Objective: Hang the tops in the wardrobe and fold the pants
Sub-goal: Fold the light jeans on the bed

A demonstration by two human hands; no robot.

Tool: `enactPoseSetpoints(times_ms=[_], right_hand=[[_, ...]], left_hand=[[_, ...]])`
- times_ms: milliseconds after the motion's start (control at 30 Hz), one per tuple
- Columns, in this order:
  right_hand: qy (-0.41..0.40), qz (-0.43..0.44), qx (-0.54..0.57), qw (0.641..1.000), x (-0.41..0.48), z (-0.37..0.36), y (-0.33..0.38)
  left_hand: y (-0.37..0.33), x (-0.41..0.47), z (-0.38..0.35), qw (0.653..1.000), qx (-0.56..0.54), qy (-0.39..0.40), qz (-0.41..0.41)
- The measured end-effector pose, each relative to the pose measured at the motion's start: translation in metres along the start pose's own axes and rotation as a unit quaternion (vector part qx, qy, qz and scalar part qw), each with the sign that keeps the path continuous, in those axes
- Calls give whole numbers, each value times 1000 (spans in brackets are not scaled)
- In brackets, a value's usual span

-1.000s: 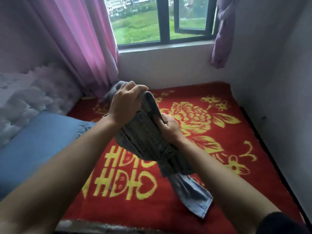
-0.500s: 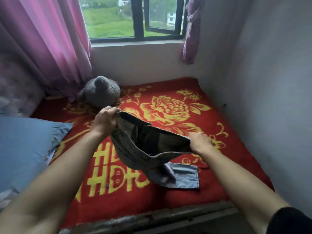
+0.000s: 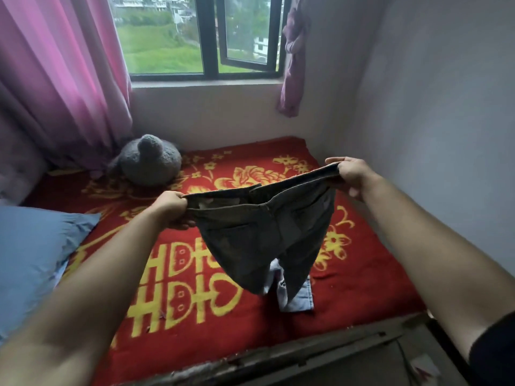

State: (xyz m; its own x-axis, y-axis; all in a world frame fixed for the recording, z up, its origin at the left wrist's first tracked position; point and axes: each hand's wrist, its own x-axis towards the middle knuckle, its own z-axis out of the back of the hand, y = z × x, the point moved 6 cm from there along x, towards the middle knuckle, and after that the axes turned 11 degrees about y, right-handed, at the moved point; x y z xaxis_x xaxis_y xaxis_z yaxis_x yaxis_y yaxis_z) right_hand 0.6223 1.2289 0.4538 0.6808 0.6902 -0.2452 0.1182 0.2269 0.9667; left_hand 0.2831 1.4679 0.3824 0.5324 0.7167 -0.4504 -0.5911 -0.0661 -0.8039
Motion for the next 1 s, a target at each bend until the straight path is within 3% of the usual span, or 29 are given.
enactPoseSetpoints(times_ms=[167, 367, 500, 633, 700, 767, 867, 1000], right_hand=[[-22, 52, 35, 998, -7, 20, 27], [21, 73, 79, 994, -15, 15, 31], [82, 27, 78, 993, 2, 14, 6], [176, -97, 100, 974, 36, 18, -28], [150, -136, 83, 976, 64, 21, -43], [87, -135, 42, 986, 100, 20, -52], [63, -105, -6, 992, 156, 6, -43], [74, -26, 11, 997, 229, -24, 19]], left_hand=[[-52, -9, 1, 970, -210, 43, -117], [-77, 2, 3, 918, -352, 85, -164], [-71, 24, -2, 936, -323, 61, -128], [-58, 50, -10, 951, -302, 17, -61], [-49, 71, -12, 953, -302, 6, -19], [-41, 95, -13, 953, -301, -11, 20], [-44, 130, -9, 966, -247, -64, 49], [-103, 177, 17, 960, -261, -103, -12]])
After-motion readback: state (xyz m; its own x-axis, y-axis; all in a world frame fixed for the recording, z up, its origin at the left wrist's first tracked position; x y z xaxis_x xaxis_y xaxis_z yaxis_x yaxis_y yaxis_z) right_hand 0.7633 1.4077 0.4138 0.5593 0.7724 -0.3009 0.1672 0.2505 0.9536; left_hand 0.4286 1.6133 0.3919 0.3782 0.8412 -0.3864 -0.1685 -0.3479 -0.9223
